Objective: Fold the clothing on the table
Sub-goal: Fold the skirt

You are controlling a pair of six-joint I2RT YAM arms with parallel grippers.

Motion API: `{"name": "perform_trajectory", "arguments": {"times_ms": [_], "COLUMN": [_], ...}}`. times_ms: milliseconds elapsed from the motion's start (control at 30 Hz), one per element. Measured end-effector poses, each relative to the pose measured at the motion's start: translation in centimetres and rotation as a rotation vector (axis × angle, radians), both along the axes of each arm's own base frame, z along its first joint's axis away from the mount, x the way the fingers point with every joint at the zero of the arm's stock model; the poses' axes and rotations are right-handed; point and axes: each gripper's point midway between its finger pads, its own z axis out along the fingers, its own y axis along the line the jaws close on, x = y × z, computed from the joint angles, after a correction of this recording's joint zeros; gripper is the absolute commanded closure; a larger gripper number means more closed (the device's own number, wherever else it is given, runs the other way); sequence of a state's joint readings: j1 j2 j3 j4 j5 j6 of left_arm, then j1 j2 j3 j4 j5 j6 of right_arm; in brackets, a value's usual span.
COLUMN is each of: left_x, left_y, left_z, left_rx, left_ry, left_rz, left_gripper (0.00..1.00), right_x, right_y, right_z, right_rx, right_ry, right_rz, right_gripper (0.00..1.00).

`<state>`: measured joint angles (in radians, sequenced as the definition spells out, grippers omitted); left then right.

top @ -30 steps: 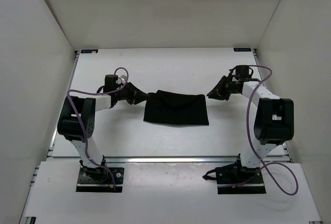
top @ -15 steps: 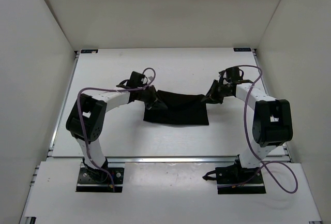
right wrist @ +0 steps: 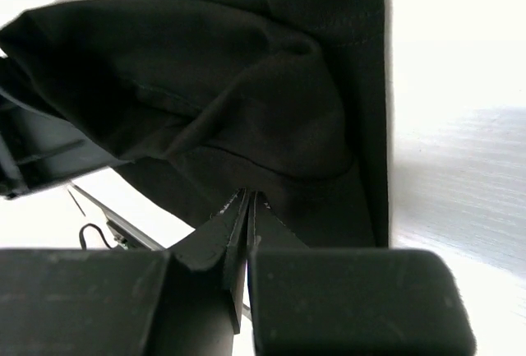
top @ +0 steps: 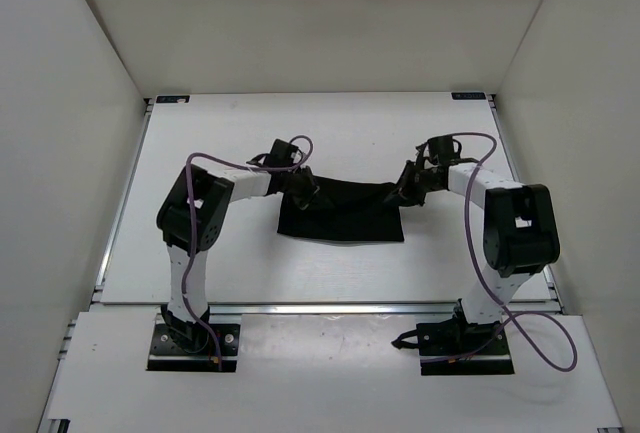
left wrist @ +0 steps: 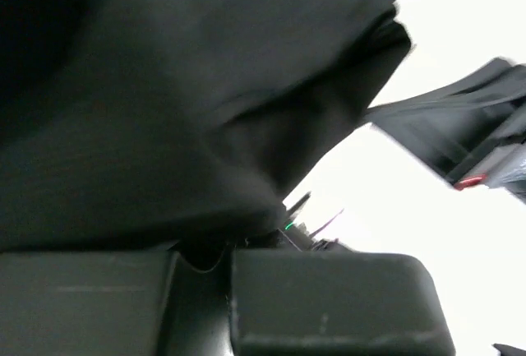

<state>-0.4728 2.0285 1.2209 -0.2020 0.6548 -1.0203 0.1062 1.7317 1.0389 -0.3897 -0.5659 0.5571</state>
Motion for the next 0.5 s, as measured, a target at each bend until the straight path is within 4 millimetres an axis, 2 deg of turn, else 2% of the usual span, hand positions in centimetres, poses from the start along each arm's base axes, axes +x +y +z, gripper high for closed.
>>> {"name": "perform_trajectory", "arguments": {"times_ms": [133, 267, 367, 500], "left_x": [1.6, 1.9, 3.6, 5.6], "left_y": [-1.0, -0.2, 0.1, 1.5], "left_z": [0.3, -1.0, -0.5, 0.1], "left_rx": [-0.104, -0.129, -0.161, -0.213], "left_ry": [-0.031, 0.012, -0.015, -0.047], "left_rz": [0.122, 0.237, 0.296, 0.393], "left_gripper": [0.99, 1.00, 1.00, 1.00], "right_x": [-0.5, -0.6, -0.9, -1.2], "right_y": [0.2, 0.4, 0.6, 1.0], "right_z": [-0.6, -1.2, -1.5, -1.8], "right_rx": [0.000, 0.003, 0.004, 0.012], "right_ry": [0.016, 0.027, 0.033, 0.033], "right_rz": [0.002, -0.001, 0.002, 0.010], "right_gripper": [1.00, 1.00, 0.99, 1.00]}}
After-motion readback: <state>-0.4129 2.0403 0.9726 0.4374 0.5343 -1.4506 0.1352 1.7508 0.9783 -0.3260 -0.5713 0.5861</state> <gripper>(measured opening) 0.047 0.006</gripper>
